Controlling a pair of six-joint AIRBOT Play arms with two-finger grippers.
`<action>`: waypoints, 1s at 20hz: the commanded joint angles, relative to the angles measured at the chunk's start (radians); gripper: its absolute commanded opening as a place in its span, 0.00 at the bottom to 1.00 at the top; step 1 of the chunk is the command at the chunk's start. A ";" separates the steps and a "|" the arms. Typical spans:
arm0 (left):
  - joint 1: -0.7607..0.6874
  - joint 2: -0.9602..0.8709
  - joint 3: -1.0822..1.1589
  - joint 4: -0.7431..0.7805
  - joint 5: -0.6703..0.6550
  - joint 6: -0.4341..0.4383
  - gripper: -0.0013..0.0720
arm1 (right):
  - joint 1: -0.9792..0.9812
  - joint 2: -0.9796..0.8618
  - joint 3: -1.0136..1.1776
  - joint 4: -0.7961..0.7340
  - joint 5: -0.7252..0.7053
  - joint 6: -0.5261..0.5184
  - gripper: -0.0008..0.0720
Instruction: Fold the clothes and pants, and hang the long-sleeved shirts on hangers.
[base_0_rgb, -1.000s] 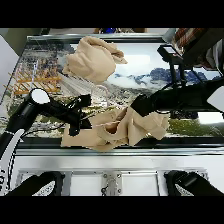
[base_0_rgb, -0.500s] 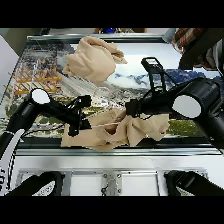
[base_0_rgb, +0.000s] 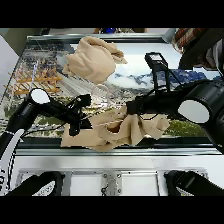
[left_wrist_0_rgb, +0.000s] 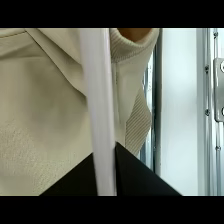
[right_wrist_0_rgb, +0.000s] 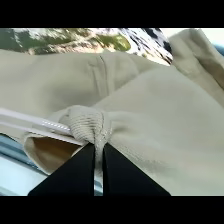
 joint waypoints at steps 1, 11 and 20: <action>0.001 0.000 0.000 0.007 -0.001 -0.001 0.05 | 0.044 0.008 0.001 0.045 -0.123 -0.039 0.05; -0.001 0.000 0.000 -0.001 0.095 0.107 0.05 | 0.132 -0.046 0.001 0.043 -0.228 -0.038 0.05; -0.001 -0.003 0.000 -0.002 0.129 0.150 0.05 | 0.132 -0.047 0.001 0.044 -0.227 -0.038 0.06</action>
